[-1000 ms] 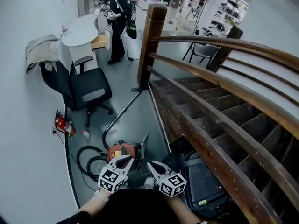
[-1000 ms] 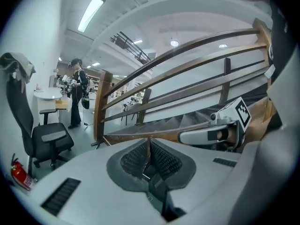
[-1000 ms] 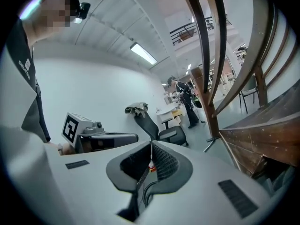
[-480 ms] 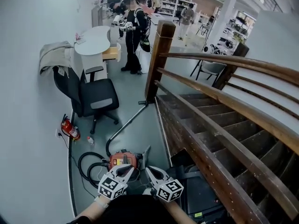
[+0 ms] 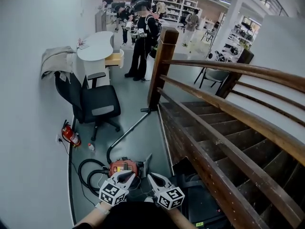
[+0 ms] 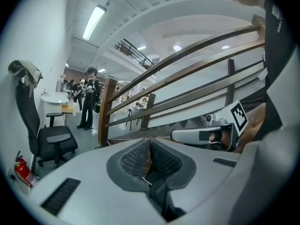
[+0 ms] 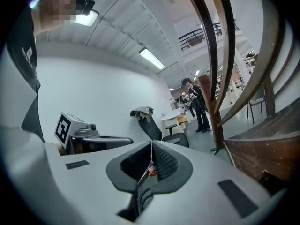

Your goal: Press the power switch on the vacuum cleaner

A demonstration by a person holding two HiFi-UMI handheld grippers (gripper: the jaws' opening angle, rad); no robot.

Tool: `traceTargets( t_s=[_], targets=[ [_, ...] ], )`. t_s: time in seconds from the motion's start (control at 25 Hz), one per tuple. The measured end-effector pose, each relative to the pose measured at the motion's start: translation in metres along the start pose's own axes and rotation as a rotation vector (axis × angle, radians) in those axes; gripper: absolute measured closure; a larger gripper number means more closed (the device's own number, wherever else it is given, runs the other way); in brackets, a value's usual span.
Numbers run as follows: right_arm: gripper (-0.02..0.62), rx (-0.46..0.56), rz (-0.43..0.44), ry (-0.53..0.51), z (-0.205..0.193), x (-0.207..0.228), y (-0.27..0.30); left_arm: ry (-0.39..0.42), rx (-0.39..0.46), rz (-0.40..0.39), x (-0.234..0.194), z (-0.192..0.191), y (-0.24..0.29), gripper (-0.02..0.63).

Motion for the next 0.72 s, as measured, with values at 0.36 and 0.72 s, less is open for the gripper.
traceTargets(
  t_s=[0.36, 0.72],
  targets=[
    [0.569, 0.0, -0.015, -0.006, 0.004, 0.011, 0.003, -0.005, 0.007, 0.008, -0.01, 0.002, 0.007, 0.591],
    [0.569, 0.01, -0.021, -0.02, 0.013, 0.014, 0.013, -0.01, 0.008, -0.004, -0.021, 0.006, 0.012, 0.591]
  ],
)
Point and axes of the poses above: the fingertips, and each gripper's own axes: y forward along the fingers, x to its right, z out of its top, the point moved 8 cm from there along -y, backward along the fingers, and after that the axes turned 11 degrees about -z, right-handed, at the moved point
